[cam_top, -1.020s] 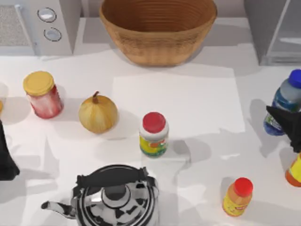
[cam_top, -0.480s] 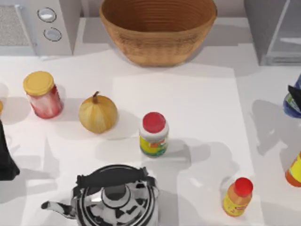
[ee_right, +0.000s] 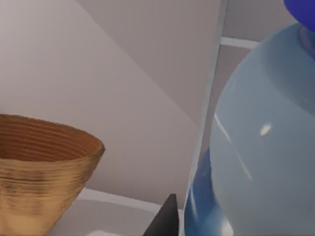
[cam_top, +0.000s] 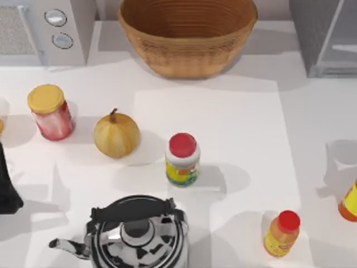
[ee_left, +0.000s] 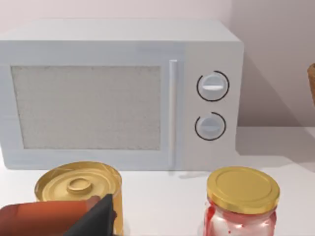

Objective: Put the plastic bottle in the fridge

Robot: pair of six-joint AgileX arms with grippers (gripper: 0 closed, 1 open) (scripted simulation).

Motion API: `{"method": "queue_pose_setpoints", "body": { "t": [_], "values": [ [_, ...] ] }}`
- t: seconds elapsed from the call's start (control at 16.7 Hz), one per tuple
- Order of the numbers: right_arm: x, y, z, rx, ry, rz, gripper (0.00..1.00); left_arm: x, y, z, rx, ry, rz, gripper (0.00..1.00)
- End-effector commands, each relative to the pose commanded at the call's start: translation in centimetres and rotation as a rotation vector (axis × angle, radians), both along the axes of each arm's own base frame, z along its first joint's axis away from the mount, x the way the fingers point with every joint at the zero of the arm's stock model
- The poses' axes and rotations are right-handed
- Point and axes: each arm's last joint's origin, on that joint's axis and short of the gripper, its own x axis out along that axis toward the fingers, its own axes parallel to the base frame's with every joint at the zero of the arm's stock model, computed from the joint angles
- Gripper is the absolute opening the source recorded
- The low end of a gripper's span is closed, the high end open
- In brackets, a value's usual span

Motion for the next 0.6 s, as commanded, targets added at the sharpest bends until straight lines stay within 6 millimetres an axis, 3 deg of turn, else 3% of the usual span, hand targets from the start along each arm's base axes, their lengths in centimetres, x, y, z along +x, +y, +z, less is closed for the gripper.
{"method": "queue_pose_setpoints", "body": {
  "t": [0.36, 0.6],
  "values": [
    [-1.4, -0.3, -5.6, 0.124, 0.13, -0.18, 0.01, 0.0, 0.0, 0.0, 0.0, 0.0, 0.0, 1.0],
    [-1.4, -0.3, -5.9, 0.129, 0.138, -0.187, 0.01, 0.0, 0.0, 0.0, 0.0, 0.0, 0.0, 1.0]
  ]
}}
